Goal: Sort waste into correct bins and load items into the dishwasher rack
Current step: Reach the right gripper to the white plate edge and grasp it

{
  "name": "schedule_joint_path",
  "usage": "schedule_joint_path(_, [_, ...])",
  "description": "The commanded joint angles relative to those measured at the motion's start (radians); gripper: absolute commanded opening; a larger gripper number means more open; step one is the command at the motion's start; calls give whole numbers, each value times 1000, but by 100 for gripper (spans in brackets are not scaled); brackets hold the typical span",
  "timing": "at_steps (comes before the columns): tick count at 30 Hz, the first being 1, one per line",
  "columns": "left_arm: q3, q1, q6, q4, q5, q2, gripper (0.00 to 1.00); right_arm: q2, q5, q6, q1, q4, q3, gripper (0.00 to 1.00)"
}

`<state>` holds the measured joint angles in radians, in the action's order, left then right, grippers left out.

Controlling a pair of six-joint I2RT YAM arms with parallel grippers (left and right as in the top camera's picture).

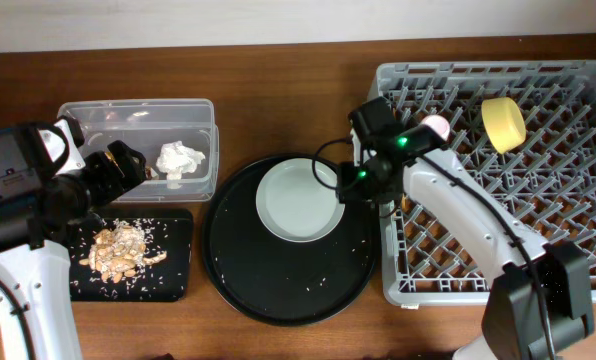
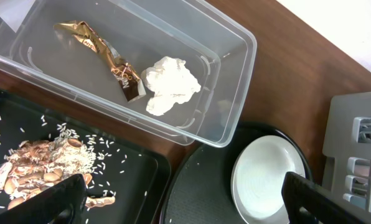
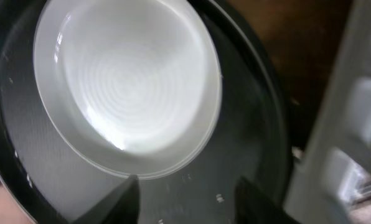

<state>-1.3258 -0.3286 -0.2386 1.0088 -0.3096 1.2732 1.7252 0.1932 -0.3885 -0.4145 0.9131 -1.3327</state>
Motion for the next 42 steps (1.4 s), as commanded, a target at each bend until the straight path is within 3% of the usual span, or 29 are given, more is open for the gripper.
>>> schedule_joint_path(1, [-3,-2,9,-1,0,-10,99,17,-16,-14,-66,-61,46,46])
schedule_joint_path(8, [-3,-2,9,-1,0,-10,99,72,-267,-156,-130,-129,86,42])
schedule_joint_path(21, [-3,-2,9,-1,0,-10,99,194,-311,-155,-130,-213,86,39])
schedule_joint_path(24, [-3,-2,9,-1,0,-10,99,213,-311,-155,-130,-240,86,33])
schedule_joint_path(34, [-3,-2,9,-1,0,-11,99,266,-348,-155,-129,-256,86,27])
schedule_joint_path(39, [-3,-2,9,-1,0,-11,99,266,-348,-155,-129,-238,86,9])
schedule_joint_path(42, [-3,-2,9,-1,0,-10,99,266,-347,-155,-129,-237,86,4])
